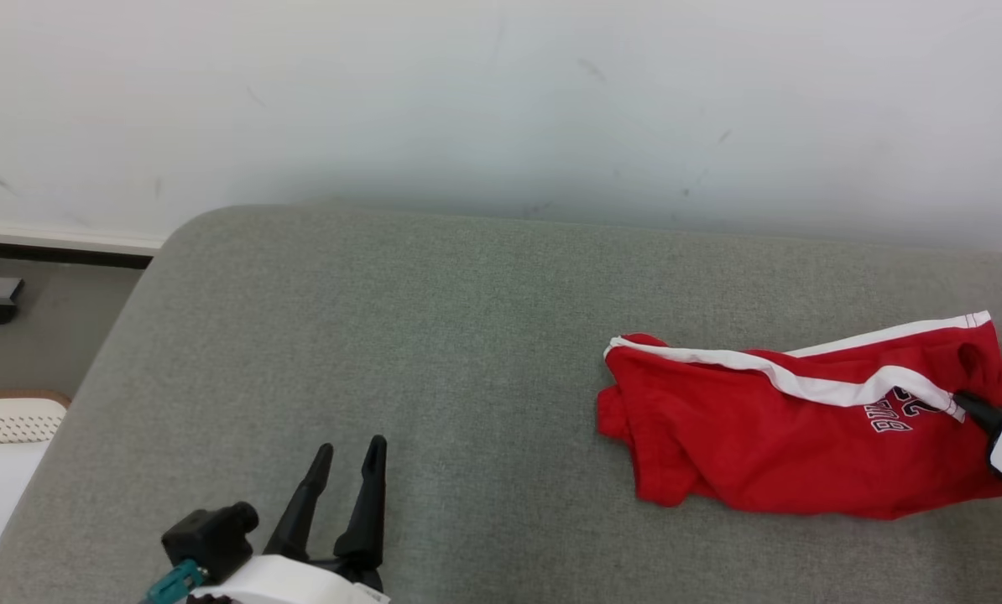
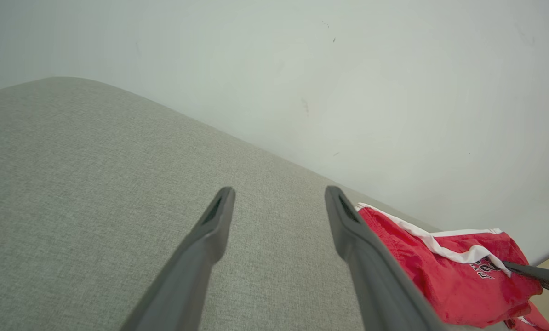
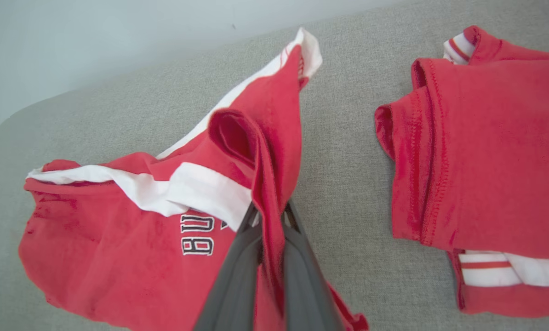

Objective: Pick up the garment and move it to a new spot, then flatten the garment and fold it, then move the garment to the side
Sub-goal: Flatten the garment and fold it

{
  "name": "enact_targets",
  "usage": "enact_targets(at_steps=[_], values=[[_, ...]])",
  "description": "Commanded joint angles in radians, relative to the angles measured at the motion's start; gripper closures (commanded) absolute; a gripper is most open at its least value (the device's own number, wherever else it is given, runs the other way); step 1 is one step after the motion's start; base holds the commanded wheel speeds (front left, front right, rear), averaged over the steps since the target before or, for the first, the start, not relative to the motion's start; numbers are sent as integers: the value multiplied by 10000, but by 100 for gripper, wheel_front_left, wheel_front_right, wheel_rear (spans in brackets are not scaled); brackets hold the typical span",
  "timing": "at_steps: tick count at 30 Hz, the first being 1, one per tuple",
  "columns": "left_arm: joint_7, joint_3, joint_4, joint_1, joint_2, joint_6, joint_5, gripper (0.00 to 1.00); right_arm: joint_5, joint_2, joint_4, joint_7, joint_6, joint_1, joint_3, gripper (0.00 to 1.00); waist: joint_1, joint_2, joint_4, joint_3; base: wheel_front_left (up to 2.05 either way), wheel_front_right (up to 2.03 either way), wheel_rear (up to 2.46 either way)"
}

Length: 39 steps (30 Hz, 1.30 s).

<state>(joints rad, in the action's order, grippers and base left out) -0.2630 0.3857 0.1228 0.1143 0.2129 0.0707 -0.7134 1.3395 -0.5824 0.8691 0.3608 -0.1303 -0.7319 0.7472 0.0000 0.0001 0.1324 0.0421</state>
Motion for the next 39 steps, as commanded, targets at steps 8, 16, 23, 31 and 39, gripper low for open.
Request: enact_targets(at_steps=[8,16,23,31,39], values=[[-12,-165,295,-181,-221,-201,137,0,498,684,-421,-285,-3,-232,-509,100,0,-1,111,-271,0,0,0],[-11,-191,616,-244,-466,-367,143,0,937,1867,-1200,310,-3,-147,-404,100,0,-1,721,-476,0,0,0],[-10,-158,816,-132,-551,-459,191,0,457,2631,-590,540,-3,-325,92,100,0,-1,1268,-378,0,0,0],[-11,-201,986,11,-604,-526,131,0,22,3346,253,491,-3,-668,431,54,0,-1,1455,-127,0,0,0],[-12,-322,1098,6,-625,-580,159,0,-128,3586,-204,-109,-3,-525,552,0,0,-1,1084,-171,0,0,0]])
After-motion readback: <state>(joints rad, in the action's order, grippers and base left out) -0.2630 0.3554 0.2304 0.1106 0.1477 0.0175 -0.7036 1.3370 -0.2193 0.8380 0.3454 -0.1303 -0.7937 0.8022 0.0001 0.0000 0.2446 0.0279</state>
